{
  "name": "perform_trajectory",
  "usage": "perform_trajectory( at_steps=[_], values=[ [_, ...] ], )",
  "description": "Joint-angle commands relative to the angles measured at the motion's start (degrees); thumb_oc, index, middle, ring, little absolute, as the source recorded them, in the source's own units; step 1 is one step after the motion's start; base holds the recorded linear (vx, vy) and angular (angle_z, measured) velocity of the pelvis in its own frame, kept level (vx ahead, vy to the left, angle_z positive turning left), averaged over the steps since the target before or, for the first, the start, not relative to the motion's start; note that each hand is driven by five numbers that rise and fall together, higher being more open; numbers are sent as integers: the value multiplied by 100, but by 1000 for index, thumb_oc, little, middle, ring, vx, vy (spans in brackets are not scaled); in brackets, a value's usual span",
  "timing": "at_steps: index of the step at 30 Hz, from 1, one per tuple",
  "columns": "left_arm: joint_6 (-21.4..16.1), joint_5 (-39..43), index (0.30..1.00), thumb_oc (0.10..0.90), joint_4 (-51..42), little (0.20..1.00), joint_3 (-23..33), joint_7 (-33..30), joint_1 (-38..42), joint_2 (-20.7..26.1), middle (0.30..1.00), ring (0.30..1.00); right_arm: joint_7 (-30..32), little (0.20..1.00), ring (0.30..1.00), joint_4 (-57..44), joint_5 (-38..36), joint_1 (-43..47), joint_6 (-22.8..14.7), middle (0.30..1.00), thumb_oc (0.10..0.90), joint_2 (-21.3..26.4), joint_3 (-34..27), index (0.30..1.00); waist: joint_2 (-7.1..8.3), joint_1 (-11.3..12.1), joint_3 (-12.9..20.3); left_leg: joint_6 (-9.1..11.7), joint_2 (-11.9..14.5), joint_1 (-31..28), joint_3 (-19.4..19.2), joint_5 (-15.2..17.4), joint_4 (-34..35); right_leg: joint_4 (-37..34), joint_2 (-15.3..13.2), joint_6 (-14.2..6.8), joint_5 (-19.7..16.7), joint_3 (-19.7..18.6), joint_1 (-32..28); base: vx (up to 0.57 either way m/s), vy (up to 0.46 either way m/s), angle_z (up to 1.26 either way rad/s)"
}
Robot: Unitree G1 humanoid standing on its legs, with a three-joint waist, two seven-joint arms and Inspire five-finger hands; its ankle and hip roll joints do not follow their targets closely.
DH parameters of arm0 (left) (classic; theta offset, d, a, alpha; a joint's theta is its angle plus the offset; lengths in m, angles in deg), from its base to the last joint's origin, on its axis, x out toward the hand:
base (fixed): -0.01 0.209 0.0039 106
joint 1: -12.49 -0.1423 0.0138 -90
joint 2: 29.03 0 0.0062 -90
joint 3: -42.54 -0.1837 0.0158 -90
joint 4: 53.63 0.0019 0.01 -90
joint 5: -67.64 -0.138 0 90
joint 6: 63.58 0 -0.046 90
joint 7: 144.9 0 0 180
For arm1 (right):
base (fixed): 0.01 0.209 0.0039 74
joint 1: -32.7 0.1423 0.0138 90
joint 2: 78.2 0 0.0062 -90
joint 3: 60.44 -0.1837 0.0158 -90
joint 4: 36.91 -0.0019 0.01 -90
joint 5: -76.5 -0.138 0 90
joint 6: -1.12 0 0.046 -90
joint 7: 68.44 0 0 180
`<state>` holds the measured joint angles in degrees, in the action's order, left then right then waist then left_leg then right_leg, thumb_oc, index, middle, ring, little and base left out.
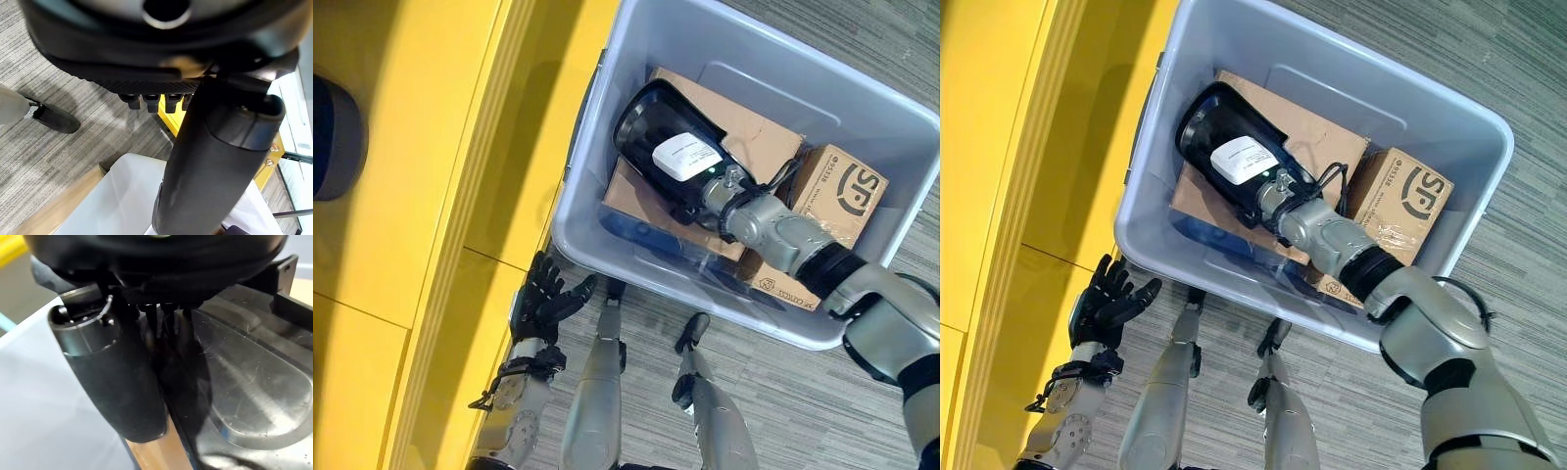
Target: Move parts from the plastic box to the shelf.
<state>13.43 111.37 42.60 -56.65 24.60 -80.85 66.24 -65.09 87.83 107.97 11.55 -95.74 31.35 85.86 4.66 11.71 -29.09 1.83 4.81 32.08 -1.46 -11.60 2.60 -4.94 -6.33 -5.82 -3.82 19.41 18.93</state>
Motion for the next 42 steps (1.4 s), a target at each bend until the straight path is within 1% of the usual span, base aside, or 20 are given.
perform_trajectory(
  at_steps=[1,3,5,6,9,14,17,23,24,25,26,28,29,33,35,36,38,39,40,42],
  values=[
    [-416,-73,1000,900,-714,1000,219,205,-477,312,1000,1000,-302,1000,1000,-174,71,606,-283,1000,900,396,479,1000,283,118,-71,92,-109,-295,42,411,25,-6,-179,-393,38,-37,-508,0,0,0],
    [-412,-26,1000,900,-732,1000,237,271,-496,353,1000,1000,-501,1000,1000,-513,36,882,-432,1000,900,798,843,1000,303,111,-71,95,-109,-309,46,419,15,-6,-180,-396,44,-50,-507,0,0,0],
    [-399,14,1000,900,-748,1000,256,329,-514,393,1000,1000,-620,1000,1000,-696,26,1132,-539,1000,900,1032,1146,1000,322,115,-71,99,-109,-327,49,420,17,-6,-178,-396,52,-51,-519,0,0,0],
    [-399,14,1000,900,-746,1000,255,331,-510,386,1000,1000,-626,1000,1000,-703,20,1141,-537,1000,900,1039,1155,1000,315,111,-71,99,-108,-324,50,420,17,-6,-177,-396,52,-50,-517,0,0,0],
    [-395,42,1000,900,-722,1000,278,354,-526,408,1000,1000,-710,1000,1000,-849,-44,1372,-585,1000,900,1308,1384,1000,323,112,-71,101,-112,-320,51,423,-5,-6,-179,-398,56,-49,-527,0,0,0],
    [-401,66,1000,900,-717,1000,293,359,-512,405,1000,1000,-723,1000,1000,-1050,-116,1461,-606,1000,900,1472,1417,1000,326,102,-71,99,-122,-325,48,428,-15,-6,-169,-397,73,-46,-541,0,0,0],
    [-383,39,1000,900,-681,1000,324,356,-510,420,1000,1000,-853,1000,1000,-1321,-104,1615,-671,1000,900,1548,1594,1000,336,93,-71,101,-111,-335,45,433,-19,-6,-161,-393,86,-58,-550,0,0,0],
    [-370,45,1000,900,-718,1000,382,329,-545,390,1000,1000,-911,1000,1000,-1887,-328,1722,-660,1000,900,1734,1474,1000,363,50,-71,98,-108,-346,31,435,-15,-6,-153,-386,77,-94,-548,0,0,0],
    [-361,42,1000,900,-749,1000,434,268,-545,350,1000,1000,-784,1000,1000,-2322,-473,1606,-524,1000,900,1919,1097,1000,395,-9,-71,92,-98,-345,7,446,-21,-6,-151,-389,67,-110,-532,0,0,0],
    [-360,42,1000,900,-751,1000,432,267,-546,359,1000,1000,-789,1000,1000,-2336,-471,1591,-518,1000,900,1927,1081,1000,401,-2,-71,92,-98,-345,6,446,-22,-6,-152,-389,67,-111,-532,0,0,0],
    [-355,16,1000,900,-781,1000,493,197,-573,296,1000,1000,-682,1000,1000,-2668,-656,1386,-451,1000,900,2068,659,1000,411,-69,-71,82,-96,-332,-6,456,-27,-6,-145,-386,61,-119,-519,0,0,0],
    [-310,-41,1000,900,-826,1000,535,141,-612,262,1000,1000,-474,1000,1000,-3037,-619,1050,-380,1000,900,2213,79,1000,413,-135,-71,68,-97,-320,-19,464,-25,-6,-144,-387,54,-122,-504,0,0,0],
    [-308,-41,1000,900,-829,1000,530,139,-614,285,1000,1000,-483,1000,1000,-3061,-612,1005,-375,1000,900,2227,30,1000,427,-118,-71,68,-98,-319,-19,463,-27,-6,-145,-387,54,-121,-505,0,0,0],
    [-256,-116,1000,900,-857,1000,619,73,-703,254,1000,1000,-327,1000,1000,-3408,-412,429,-323,1000,900,2318,-602,1000,446,-172,-71,51,-91,-303,-31,488,-42,-6,-142,-395,48,-139,-497,4,-1,-1],
    [-234,-183,1000,900,-873,1000,656,44,-708,251,1000,1000,-261,1000,1000,-3483,-282,295,-306,1000,900,2362,-770,1000,453,-194,-71,40,-94,-247,-31,464,-63,-6,-136,-394,30,-145,-457,0,0,0],
    [-221,-212,1000,900,-887,1000,672,28,-732,239,1000,1000,-234,1000,1000,-3618,-267,97,-299,1000,900,2394,-987,1000,462,-213,-71,34,-91,-249,-36,473,-70,-6,-135,-393,30,-158,-459,0,0,0],
    [-206,-244,1000,900,-890,1000,702,4,-762,200,1000,1000,-111,1000,1000,-3820,-182,-425,-252,1000,900,2355,-1548,1000,470,-249,-71,20,-97,-260,-50,491,-82,-6,-135,-390,31,-173,-467,10,3,-3],
    [-202,-261,1000,900,-893,1000,724,-14,-763,178,1000,1000,-70,1000,1000,-3871,-151,-516,-249,1000,900,2344,-1657,1000,466,-273,-71,17,-93,-253,-54,490,-89,-6,-133,-388,28,-177,-463,5,9,-5],
    [-200,-278,1000,900,-896,1000,742,-28,-771,137,1000,1000,-31,1000,1000,-3929,-160,-747,-226,1000,900,2292,-1884,1000,460,-312,-71,13,-84,-246,-60,492,-97,-6,-136,-386,26,-177,-457,15,0,-5],
    [-175,-303,1000,900,-896,1000,731,-54,-794,119,1000,1000,63,1000,1000,-3991,-177,-1254,-131,1000,900,2142,-2404,1000,489,-316,-71,3,-78,-266,-61,508,-100,-6,-136,-384,26,-196,-476,3,-1,-6]
  ],
)
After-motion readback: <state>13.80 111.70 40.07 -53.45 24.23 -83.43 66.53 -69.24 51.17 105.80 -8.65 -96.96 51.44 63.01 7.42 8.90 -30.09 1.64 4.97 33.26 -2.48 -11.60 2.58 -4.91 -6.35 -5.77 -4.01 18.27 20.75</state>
